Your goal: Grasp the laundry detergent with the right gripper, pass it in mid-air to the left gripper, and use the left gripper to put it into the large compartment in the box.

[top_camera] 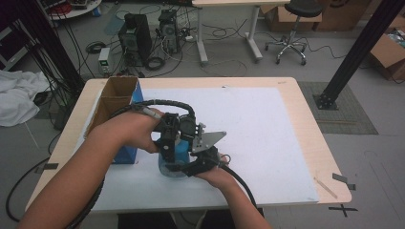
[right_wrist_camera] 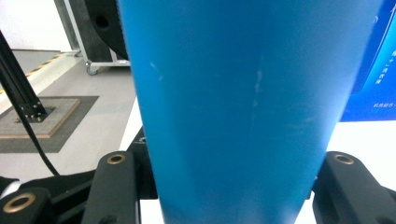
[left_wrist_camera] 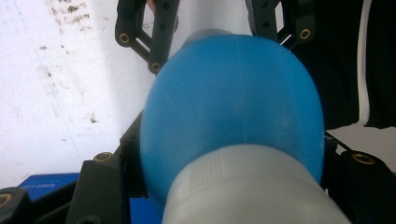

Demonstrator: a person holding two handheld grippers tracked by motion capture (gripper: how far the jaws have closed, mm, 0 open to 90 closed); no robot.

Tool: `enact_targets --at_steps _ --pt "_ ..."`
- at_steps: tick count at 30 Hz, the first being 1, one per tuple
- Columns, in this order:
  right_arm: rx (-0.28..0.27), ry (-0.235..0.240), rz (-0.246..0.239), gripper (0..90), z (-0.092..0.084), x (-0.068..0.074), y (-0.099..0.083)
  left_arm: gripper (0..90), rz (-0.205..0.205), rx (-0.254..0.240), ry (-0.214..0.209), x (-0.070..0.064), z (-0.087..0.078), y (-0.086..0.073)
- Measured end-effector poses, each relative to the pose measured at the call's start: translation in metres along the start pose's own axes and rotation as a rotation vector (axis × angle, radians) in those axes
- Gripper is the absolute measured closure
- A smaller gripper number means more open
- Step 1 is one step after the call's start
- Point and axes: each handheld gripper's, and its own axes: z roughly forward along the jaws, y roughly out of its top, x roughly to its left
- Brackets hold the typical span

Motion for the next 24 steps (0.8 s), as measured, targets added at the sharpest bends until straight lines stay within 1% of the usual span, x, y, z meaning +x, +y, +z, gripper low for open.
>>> enact_targets --at_steps 1,5,7,8,9,10,11,13,14,15,17,19,20,21,23,24 --pt "-0.002 0.000 -0.003 44.8 -0.001 0.000 0.001 38.5 -0.009 -0.001 -0.001 -0.001 0.000 0.001" --pt "0.006 0.016 -0.004 44.0 -0.003 0.000 0.003 38.6 -0.008 0.005 -0.009 0.000 -0.002 0.003" --pt "0.011 0.019 -0.013 43.6 -0.003 0.000 0.004 38.6 0.003 0.005 -0.008 0.000 -0.002 0.004" --pt "0.021 0.009 -0.025 43.4 -0.003 0.000 0.004 38.6 0.007 0.004 -0.004 0.000 -0.001 0.004" --pt "0.028 0.004 -0.022 43.1 -0.003 0.000 0.005 38.6 0.003 0.002 -0.006 -0.001 0.000 0.004" --pt "0.029 0.003 -0.019 43.0 -0.003 0.001 0.005 38.6 0.015 0.007 -0.003 0.000 0.000 0.005" --pt "0.027 0.005 -0.009 42.9 -0.005 0.001 0.005 38.5 0.016 0.010 -0.006 0.000 0.001 0.006" --pt "0.002 0.002 -0.013 43.1 -0.008 0.001 0.006 38.6 0.017 0.012 -0.005 -0.001 0.003 0.007" --pt "-0.018 0.013 0.004 42.9 -0.009 0.003 0.007 38.6 0.020 0.015 -0.006 -0.001 0.004 0.008" --pt "-0.028 0.010 -0.002 42.1 -0.010 0.002 0.008 38.6 0.024 0.011 -0.002 -0.001 0.005 0.008" --pt "-0.023 0.015 -0.003 40.4 -0.010 0.001 0.010 38.6 0.021 0.005 0.000 0.000 0.004 0.008" --pt "-0.021 0.020 0.013 38.7 -0.011 0.001 0.010 38.6 0.014 -0.001 0.002 0.000 0.002 0.008" --pt "-0.009 0.011 0.014 37.1 -0.012 0.000 0.010 38.6 0.017 0.005 0.004 0.001 0.000 0.008" --pt "-0.012 0.007 0.009 35.5 -0.012 0.000 0.010 38.6 0.018 -0.001 0.006 0.001 -0.001 0.008" --pt "0.018 0.000 0.004 33.5 -0.012 0.001 0.010 38.6 0.018 0.001 0.007 0.001 -0.002 0.008" --pt "0.027 0.005 0.005 33.2 -0.012 0.002 0.011 38.6 0.019 -0.006 0.011 0.001 -0.002 0.008"
